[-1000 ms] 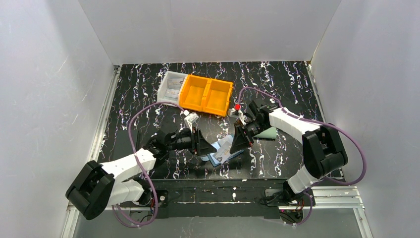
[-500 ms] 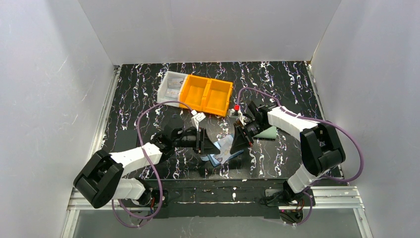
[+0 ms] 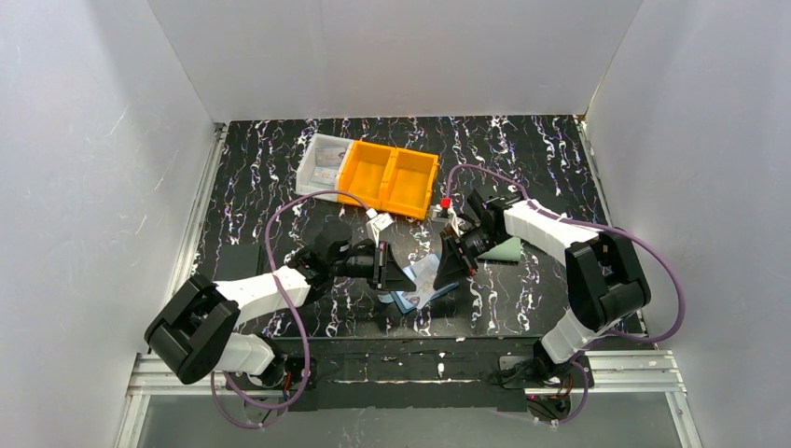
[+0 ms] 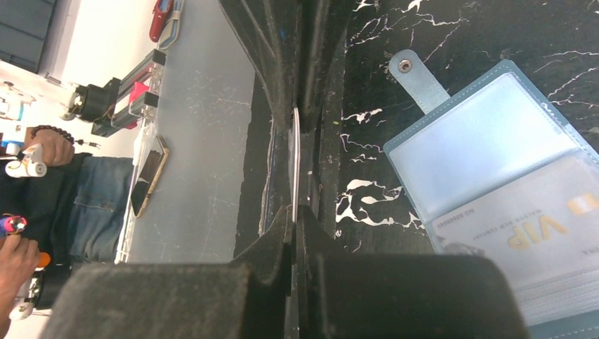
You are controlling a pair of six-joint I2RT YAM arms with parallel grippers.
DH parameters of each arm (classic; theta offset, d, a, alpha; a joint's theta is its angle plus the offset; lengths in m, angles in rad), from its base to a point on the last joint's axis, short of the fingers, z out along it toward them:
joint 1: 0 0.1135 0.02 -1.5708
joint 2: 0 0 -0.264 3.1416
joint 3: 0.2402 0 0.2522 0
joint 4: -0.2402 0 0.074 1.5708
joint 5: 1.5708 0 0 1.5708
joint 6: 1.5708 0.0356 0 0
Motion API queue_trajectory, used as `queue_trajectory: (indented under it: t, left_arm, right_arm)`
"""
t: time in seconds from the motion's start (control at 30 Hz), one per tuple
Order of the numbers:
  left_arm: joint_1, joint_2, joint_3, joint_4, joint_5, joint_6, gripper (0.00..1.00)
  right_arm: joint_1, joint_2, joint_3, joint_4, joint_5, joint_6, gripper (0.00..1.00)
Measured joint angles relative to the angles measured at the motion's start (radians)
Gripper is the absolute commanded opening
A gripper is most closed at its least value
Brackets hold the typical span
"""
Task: Take the credit cards out of the card holder
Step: Remove the credit card from the card holder.
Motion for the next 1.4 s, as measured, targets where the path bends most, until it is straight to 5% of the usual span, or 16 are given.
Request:
queue_trajectory:
  t: [0.47, 0.9, 1.2, 1.4]
  left_arm:
    - [-0.006, -0.038, -0.025, 0.021, -0.032, -0.024, 0.00]
    - [-0.006, -0.134, -0.081, 0.022, -0.115, -0.016, 0.00]
    - [-0.029, -0.299, -0.230, 0.214, -0.346, -0.118, 0.00]
    - [-0.092, -0.464, -0.302, 0.315, -0.594, -0.159, 0.00]
  right_arm:
    - [0.000, 0.008, 0.003, 0.002, 0.014, 0.006, 0.35]
    - [0.000, 0.009, 0.002, 0.039, 0.011, 0.066, 0.79]
    - [-0.039, -0.016, -0.104, 0.341, -0.039, 0.400, 0.83]
    - [-0.039, -0.016, -0.030, 0.408, -0.032, 0.549, 0.84]
